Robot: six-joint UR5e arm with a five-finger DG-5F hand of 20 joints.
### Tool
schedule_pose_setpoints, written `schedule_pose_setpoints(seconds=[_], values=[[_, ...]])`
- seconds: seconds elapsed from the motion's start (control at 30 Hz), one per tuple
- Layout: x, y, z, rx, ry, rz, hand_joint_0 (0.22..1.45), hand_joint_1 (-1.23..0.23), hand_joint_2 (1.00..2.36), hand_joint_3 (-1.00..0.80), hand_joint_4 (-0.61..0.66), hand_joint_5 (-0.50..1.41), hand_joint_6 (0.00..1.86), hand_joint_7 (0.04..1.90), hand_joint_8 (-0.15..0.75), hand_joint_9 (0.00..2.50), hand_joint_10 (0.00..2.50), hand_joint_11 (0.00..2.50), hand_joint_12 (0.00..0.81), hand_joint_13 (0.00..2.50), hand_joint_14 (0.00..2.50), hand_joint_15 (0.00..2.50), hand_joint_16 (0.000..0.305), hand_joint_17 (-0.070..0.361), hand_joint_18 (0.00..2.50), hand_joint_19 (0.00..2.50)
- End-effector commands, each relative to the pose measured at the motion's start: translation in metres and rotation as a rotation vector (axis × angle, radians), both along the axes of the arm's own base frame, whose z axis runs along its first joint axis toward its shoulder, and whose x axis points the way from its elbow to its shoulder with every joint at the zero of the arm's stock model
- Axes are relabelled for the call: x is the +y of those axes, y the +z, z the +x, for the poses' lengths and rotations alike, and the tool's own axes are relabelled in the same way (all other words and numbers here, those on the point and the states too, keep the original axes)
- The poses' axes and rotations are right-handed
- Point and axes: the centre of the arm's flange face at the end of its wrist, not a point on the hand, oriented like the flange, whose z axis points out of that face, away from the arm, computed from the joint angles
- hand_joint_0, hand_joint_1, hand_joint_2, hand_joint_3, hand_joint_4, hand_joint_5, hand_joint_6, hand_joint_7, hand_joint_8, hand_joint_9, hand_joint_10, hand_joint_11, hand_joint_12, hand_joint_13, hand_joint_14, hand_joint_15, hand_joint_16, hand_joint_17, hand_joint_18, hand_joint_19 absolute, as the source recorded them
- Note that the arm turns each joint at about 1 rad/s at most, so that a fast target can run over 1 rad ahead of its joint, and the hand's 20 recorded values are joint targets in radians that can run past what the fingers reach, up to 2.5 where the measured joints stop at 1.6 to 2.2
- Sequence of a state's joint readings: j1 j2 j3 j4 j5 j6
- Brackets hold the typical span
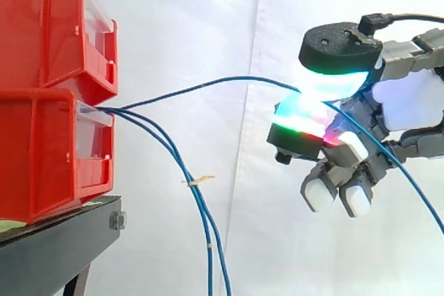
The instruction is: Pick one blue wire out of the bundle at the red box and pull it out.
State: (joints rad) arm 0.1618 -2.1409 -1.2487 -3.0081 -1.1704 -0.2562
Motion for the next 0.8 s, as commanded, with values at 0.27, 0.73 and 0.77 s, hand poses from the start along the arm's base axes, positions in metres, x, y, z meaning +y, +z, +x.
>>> schedule_pose_setpoints(seconds=[0.27,0.73,0.77], values=[[-0.0005,0.0007,-0.0002,-0.001,-0.001,0.0,0.59,-0.76,1.02,-0.04,0.12,-0.11,0.94,1.18,0.444,1.12,0.02,0.76,0.493,0.91,0.02,0.44,0.068,0.153,0.95,0.47],[-0.0005,-0.0004,0.0,0.001,-0.001,0.0,0.6,-0.76,1.02,-0.06,0.1,-0.12,0.94,1.14,0.399,0.95,0.02,0.68,0.48,0.71,0.01,0.4,0.063,0.143,0.69,0.42],[-0.0005,-0.0004,0.0,0.001,-0.001,0.0,0.6,-0.76,1.02,-0.06,0.1,-0.12,0.94,1.13,0.403,0.96,0.01,0.68,0.481,0.72,0.01,0.41,0.064,0.143,0.7,0.42]])
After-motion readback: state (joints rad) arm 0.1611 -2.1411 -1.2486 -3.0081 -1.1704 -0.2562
